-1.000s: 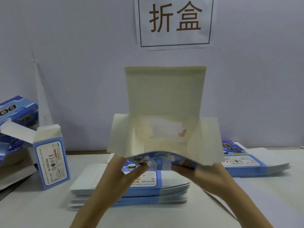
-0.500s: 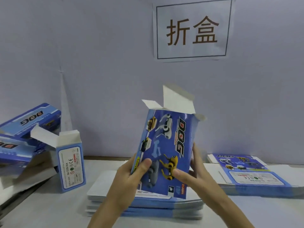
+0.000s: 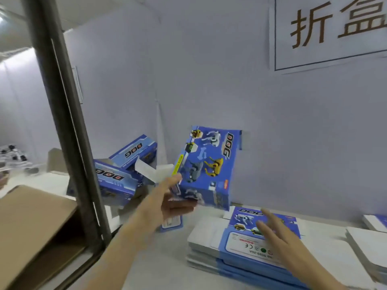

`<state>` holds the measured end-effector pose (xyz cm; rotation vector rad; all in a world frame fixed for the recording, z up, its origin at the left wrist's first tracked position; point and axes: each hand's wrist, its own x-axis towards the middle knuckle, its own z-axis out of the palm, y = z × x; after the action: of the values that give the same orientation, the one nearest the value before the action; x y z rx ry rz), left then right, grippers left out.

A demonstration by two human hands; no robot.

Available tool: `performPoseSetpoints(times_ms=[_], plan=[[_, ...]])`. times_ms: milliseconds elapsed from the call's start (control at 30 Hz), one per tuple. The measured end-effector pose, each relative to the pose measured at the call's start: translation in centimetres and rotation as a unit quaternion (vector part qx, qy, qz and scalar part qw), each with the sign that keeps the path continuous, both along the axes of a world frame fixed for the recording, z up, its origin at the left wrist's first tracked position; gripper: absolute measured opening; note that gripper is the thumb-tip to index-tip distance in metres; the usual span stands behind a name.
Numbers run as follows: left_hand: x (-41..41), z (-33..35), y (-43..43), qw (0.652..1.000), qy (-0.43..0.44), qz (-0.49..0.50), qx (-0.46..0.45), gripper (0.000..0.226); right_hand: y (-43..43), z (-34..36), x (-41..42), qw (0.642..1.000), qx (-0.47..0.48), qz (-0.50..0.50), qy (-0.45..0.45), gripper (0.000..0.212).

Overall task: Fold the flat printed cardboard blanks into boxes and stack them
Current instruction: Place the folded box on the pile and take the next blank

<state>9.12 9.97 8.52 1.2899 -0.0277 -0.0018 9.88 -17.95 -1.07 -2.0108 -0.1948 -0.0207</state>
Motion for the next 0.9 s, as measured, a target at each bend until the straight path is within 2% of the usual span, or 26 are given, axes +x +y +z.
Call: performPoseSetpoints(times_ms=[67,133,200,267,300,367,400,433,467,500,567,600,700,767,833,900], plan=[[1.6,2.9,2.5,0.99,-0.075,0.09,-0.073,0.059,0.3,-1.5,0.4,0.999,-0.046,-0.004,0.001,0.053],[3.3,6.0,4.1,0.959,-0.156,0.237,-0.008,0.067,0.4,-2.5,0.5,0.994,-0.102,-0.011,-0.024,0.05],[5.5,7.1,4.8,0.917,-0.207,0.297,0.166,0.072,0.4,-2.8,0.1,0.985,-0.165,-0.007,-0.05,0.049],[7.7,6.0,5.3,0.871,-0.193,0.304,0.335,0.07,0.4,-2.5,-0.1,0.973,-0.22,0.0,-0.069,0.05],[8.2,5.0,4.7,0.835,-0.157,0.258,0.46,0.061,0.5,-2.4,0.0,0.967,-0.243,0.003,-0.076,0.05],[8.2,1.7,3.8,0.708,-0.076,0.126,0.691,0.048,0.5,-2.5,0.2,0.958,-0.273,0.009,-0.09,0.049],[8.2,0.1,3.5,0.64,-0.064,0.106,0.758,0.048,0.5,-2.5,0.2,0.955,-0.282,0.014,-0.094,0.047],[7.8,-0.9,3.2,0.596,-0.067,0.12,0.791,0.045,0.4,-2.5,0.2,0.953,-0.287,0.018,-0.097,0.044],[7.8,-1.6,3.1,0.573,-0.096,0.145,0.801,0.039,0.4,-2.5,0.3,0.952,-0.29,0.021,-0.096,0.041],[7.8,-1.7,3.0,0.58,-0.107,0.149,0.794,0.033,0.4,-2.6,0.4,0.952,-0.291,0.024,-0.095,0.039],[7.6,-1.0,2.9,0.653,-0.084,0.107,0.745,0.028,0.3,-2.6,0.4,0.95,-0.295,0.027,-0.097,0.036],[7.5,-0.6,2.9,0.653,-0.059,0.076,0.751,0.03,0.2,-2.7,0.5,0.95,-0.295,0.027,-0.1,0.036],[6.9,0.1,3.3,0.54,-0.004,0.023,0.841,0.027,0.2,-2.9,0.5,0.943,-0.313,0.026,-0.109,0.04],[6.5,-0.1,3.6,0.477,-0.021,0.015,0.879,0.019,0.3,-3.3,0.4,0.933,-0.338,0.036,-0.116,0.045],[5.9,-0.3,3.9,0.465,-0.05,0.03,0.883,0.018,0.4,-3.6,0.2,0.929,-0.348,0.041,-0.119,0.047],[5.4,0.2,4.4,0.488,-0.073,0.05,0.868,0.016,0.5,-3.7,0.1,0.929,-0.348,0.038,-0.123,0.048]])
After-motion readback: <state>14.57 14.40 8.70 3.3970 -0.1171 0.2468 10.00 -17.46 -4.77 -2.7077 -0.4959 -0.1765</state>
